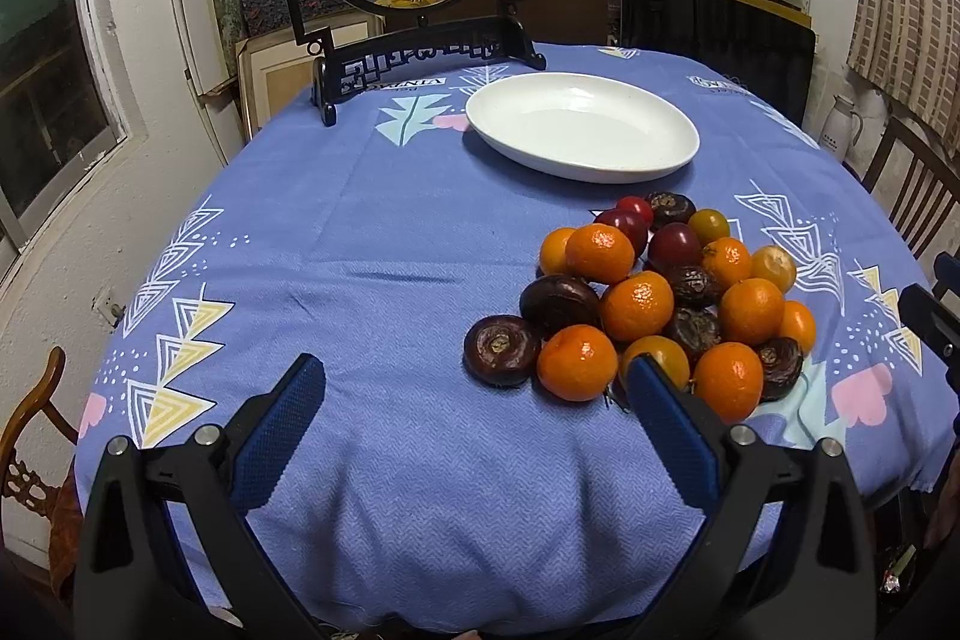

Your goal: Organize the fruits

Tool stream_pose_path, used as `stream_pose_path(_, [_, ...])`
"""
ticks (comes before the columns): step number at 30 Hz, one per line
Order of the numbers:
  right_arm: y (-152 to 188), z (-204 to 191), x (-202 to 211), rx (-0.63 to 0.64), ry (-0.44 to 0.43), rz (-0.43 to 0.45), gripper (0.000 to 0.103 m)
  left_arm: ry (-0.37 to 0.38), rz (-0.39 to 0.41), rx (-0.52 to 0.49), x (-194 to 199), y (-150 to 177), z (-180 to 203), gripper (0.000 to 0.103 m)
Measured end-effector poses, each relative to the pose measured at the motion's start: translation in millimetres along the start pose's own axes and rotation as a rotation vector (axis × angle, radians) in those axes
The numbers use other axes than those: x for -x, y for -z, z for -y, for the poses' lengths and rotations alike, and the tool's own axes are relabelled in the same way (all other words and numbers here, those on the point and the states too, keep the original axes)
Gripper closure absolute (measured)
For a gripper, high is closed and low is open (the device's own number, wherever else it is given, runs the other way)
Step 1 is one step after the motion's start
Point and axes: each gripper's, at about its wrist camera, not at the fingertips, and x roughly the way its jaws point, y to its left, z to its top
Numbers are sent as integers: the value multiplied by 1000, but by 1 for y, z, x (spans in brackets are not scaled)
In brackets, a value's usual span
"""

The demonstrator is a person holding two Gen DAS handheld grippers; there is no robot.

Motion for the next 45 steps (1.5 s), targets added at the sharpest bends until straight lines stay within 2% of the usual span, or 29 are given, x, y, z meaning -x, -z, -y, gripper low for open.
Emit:
stream_pose_path(36, [4,-2,-1,13,-20,-2,4,-8,-3,-5,-1,2,-1,4])
stream_pose_path(39, [8,-1,-3,20,-50,-19,4,-28,-22,-29,-8,6,-5,4])
stream_pose_path(45, [16,5,-11,9,-49,-45,4,-48,-75,-35,-28,19,-23,4])
